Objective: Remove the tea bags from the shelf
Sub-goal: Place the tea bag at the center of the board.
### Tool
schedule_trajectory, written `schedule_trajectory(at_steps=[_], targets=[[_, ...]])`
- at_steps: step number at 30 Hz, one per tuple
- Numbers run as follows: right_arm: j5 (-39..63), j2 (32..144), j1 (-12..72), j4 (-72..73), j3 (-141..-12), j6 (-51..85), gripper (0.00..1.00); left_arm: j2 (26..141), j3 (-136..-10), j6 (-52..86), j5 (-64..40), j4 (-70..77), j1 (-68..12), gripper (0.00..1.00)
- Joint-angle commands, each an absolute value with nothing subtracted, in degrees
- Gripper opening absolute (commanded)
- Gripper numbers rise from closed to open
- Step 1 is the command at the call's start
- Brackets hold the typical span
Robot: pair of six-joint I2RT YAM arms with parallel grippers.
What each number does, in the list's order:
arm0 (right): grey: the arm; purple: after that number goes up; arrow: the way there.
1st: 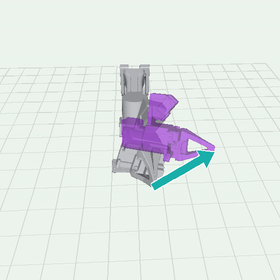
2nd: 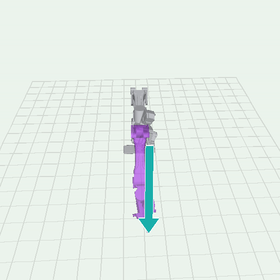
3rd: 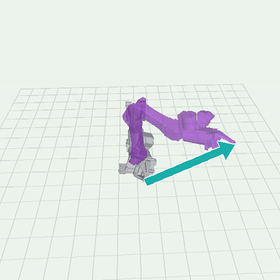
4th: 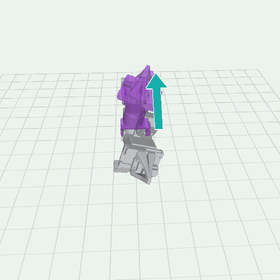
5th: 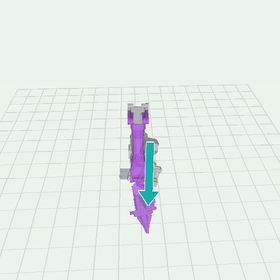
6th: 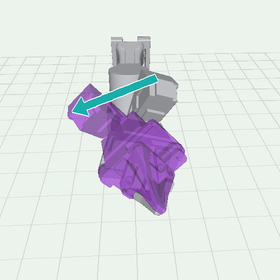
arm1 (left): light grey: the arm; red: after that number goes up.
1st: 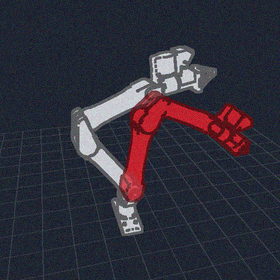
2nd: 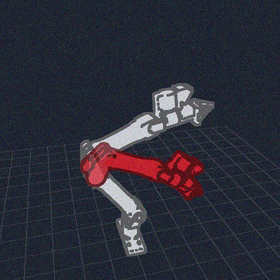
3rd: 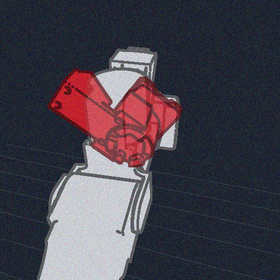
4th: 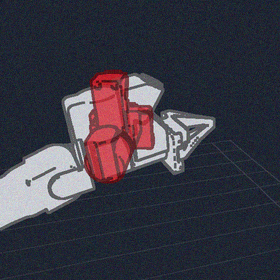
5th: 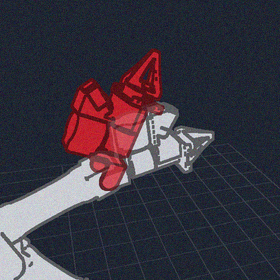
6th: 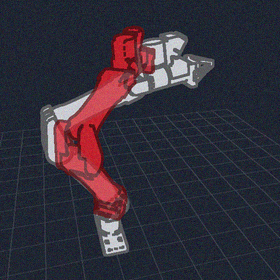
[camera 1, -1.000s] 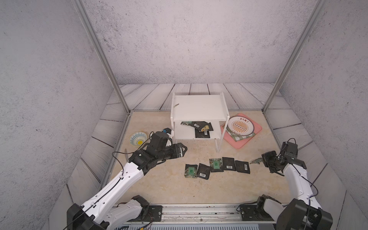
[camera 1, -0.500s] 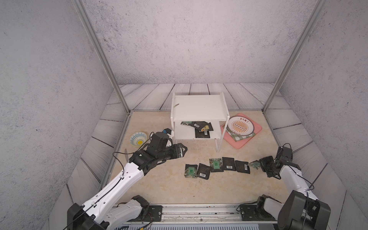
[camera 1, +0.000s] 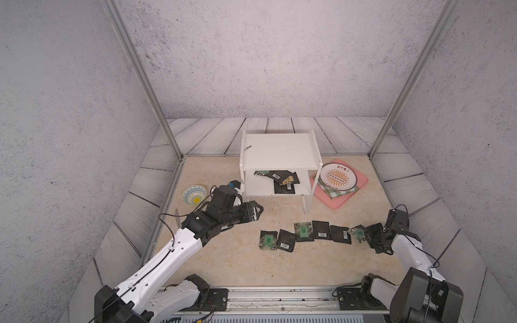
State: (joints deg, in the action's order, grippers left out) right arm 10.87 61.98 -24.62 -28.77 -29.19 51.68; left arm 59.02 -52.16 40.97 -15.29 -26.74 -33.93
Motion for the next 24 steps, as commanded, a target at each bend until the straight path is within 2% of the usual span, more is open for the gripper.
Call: schedule_trajectory(at_steps=[1, 4, 10, 18, 24], targets=[[9.5, 59.6, -24.9, -32.0, -30.1, 51.2, 0.33, 58.6, -51.6, 40.8, -15.4, -26.3, -34.3, 0.74], [9.2, 58.9, -24.9, -33.7, -30.7, 50.7, 0.37, 58.6, -51.5, 40.8, -15.4, -26.2, -34.3, 0.74], [9.1, 57.9, -24.9, -37.2, -33.1, 49.9, 0.38, 58.5, -51.9, 40.9, -15.3, -26.3, -34.3, 0.75], [17.1, 57.2, -24.3, -38.3, -40.7, 45.8, 0.46, 57.5, -53.7, 40.9, -13.9, -28.0, -34.2, 0.75], [20.4, 58.6, -17.8, -38.8, -49.3, 43.2, 0.51, 57.6, -54.6, 42.7, -12.8, -29.7, -33.2, 0.76]])
